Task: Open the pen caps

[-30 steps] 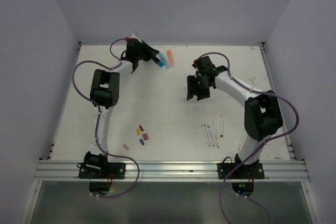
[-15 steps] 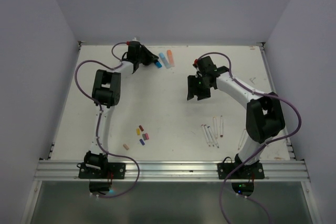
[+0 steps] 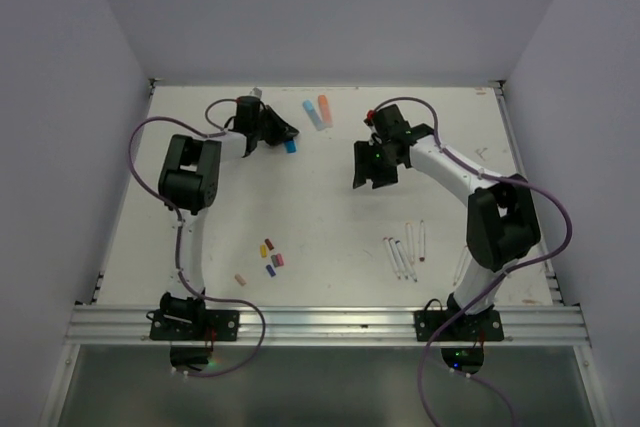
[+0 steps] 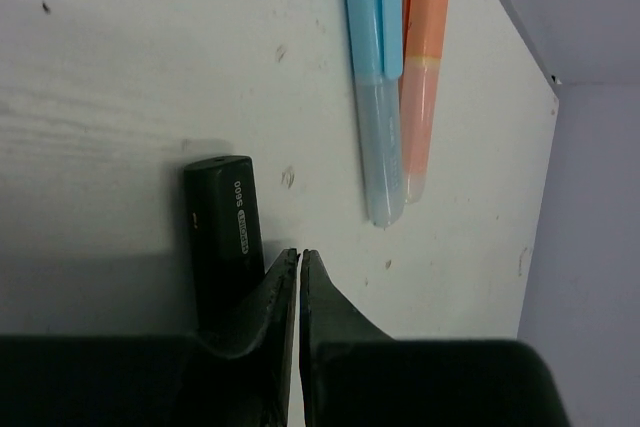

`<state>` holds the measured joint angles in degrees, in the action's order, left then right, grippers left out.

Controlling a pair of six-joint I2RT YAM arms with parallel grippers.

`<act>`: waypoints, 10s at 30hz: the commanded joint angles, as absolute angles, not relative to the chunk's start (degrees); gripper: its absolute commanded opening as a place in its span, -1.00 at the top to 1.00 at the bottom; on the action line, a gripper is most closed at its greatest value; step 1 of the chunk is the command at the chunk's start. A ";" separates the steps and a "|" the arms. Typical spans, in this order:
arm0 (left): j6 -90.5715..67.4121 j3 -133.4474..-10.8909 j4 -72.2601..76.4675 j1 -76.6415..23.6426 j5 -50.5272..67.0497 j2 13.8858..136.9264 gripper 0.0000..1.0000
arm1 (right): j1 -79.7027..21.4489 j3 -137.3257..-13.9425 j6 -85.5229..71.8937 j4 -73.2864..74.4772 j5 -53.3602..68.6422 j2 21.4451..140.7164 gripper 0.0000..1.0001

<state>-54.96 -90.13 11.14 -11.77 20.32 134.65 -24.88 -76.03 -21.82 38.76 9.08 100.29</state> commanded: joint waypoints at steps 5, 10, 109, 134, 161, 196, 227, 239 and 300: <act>-56.07 -74.11 18.08 -12.65 24.60 127.45 0.86 | -29.26 -82.70 -22.76 38.15 10.11 103.62 -0.17; -56.43 -66.10 21.09 -15.28 26.80 122.45 0.90 | -31.11 -84.29 -25.74 37.27 11.68 105.82 -0.17; -26.26 -63.91 -16.70 -27.41 11.60 85.54 1.00 | -28.39 -59.68 -40.52 29.98 13.70 71.98 -0.97; -39.73 -65.83 -22.50 -50.98 1.41 76.38 1.00 | -30.15 -53.79 -50.71 14.50 21.97 67.76 -0.11; -37.17 -55.67 -14.63 -49.40 12.63 66.81 -0.36 | -30.15 -52.04 -51.94 4.52 33.03 67.77 1.00; -66.10 -31.99 50.63 -41.57 52.12 61.88 1.00 | -29.53 -38.93 -68.38 -34.81 39.56 61.26 1.00; -74.78 -25.05 68.01 -41.48 54.40 63.10 1.00 | -25.31 -42.98 -92.74 -72.54 39.63 79.12 1.00; -44.33 -36.12 6.01 -41.22 35.19 58.97 1.00 | -24.52 -62.46 -47.57 15.02 31.12 71.97 1.00; -39.55 -62.49 -20.38 -40.25 4.13 105.29 0.69 | -29.88 -66.27 -28.48 28.30 22.86 108.90 0.53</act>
<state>-40.86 -61.17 -16.51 -40.88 7.05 104.09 -29.89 -64.29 -29.39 27.24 26.65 108.18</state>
